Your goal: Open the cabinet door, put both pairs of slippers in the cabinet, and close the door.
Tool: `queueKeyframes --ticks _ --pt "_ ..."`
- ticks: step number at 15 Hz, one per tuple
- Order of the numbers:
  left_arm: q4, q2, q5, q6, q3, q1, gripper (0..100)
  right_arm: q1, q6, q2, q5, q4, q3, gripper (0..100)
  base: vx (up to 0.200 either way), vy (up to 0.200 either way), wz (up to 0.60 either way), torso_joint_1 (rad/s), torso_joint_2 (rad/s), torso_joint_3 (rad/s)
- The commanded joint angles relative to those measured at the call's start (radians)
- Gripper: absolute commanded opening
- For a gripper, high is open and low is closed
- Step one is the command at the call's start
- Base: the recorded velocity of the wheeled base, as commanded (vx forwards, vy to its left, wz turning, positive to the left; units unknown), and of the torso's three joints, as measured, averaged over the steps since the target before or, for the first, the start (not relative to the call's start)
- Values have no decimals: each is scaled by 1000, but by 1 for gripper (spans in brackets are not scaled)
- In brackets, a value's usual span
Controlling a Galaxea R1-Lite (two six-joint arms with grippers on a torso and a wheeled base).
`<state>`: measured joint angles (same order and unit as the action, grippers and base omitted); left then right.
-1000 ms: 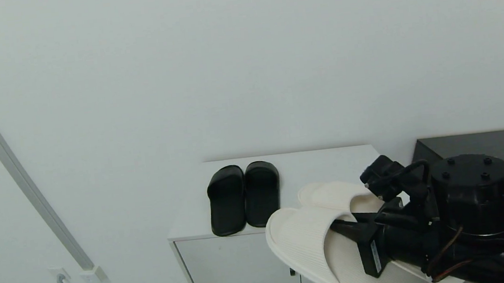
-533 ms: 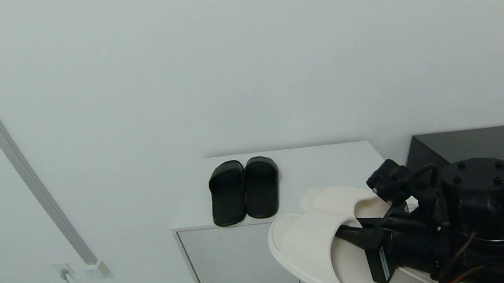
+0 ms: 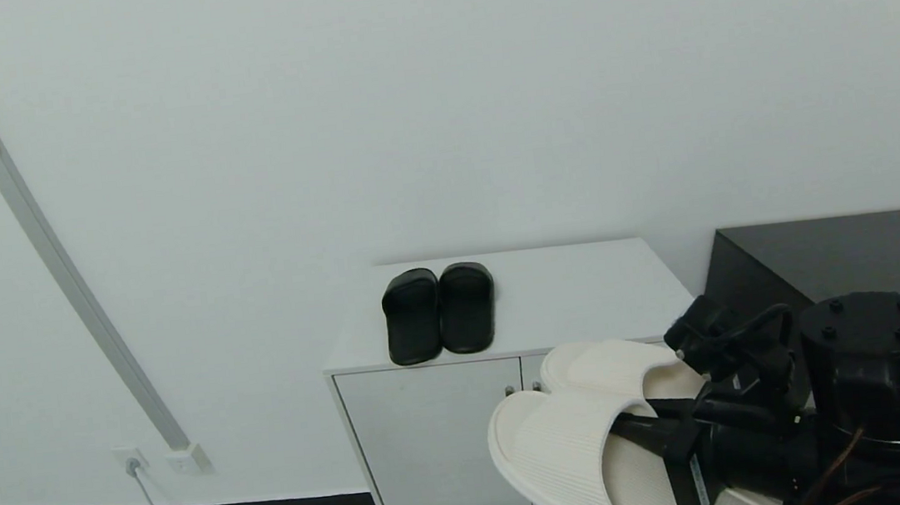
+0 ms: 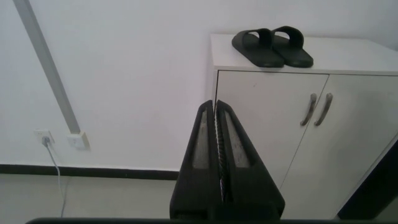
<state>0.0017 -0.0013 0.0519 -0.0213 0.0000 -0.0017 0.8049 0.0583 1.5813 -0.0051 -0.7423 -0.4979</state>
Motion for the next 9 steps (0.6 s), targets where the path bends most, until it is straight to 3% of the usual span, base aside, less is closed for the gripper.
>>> queueKeyframes --ticks 1,9 --pt "0 1 0 0 0 0 0 2 -2 3 1 -3 2 0 0 0 0 0 0 0" --pt "0 1 0 1 0 0 0 0 0 5 1 -5 10 0 0 0 0 0 0 0"
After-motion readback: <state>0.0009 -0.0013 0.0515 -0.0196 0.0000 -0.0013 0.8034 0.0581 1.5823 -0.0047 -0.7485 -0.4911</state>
